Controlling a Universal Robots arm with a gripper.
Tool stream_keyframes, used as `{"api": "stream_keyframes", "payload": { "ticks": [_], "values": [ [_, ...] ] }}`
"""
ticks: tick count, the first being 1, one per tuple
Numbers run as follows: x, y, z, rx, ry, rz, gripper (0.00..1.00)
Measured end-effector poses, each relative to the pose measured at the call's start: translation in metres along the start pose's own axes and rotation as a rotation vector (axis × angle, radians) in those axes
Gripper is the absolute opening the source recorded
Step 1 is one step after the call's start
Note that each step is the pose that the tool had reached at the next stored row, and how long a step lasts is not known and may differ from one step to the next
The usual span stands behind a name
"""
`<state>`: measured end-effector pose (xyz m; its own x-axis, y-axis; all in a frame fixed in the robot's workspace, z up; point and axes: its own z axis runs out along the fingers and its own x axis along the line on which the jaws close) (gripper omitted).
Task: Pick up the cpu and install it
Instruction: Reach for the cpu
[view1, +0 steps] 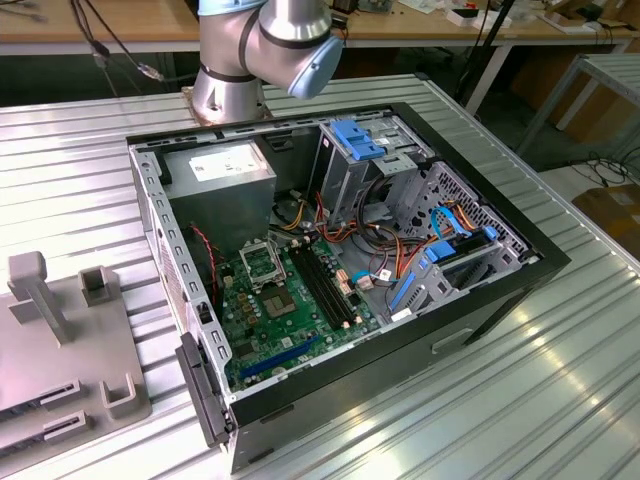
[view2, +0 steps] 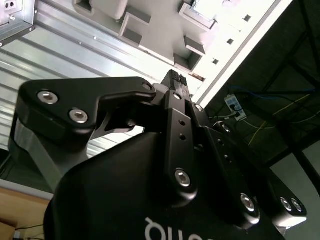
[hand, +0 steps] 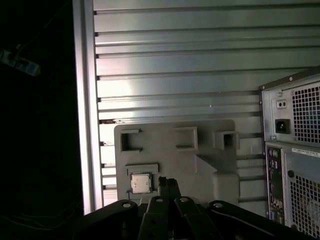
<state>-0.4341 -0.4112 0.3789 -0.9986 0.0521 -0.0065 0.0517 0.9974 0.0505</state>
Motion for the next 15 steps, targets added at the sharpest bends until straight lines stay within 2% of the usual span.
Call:
{"api": "stream_keyframes", "payload": {
  "ticks": [4, 12, 15],
  "values": [
    [0.0110, -0.0006, 0.0009, 0.0000, 0.0019, 0.000, 0.11],
    [0.0226, -0.0013, 0.0020, 0.0002, 0.0051, 0.000, 0.11],
    [0.0226, -0.0013, 0.0022, -0.0013, 0.0051, 0.000, 0.11]
  ]
}}
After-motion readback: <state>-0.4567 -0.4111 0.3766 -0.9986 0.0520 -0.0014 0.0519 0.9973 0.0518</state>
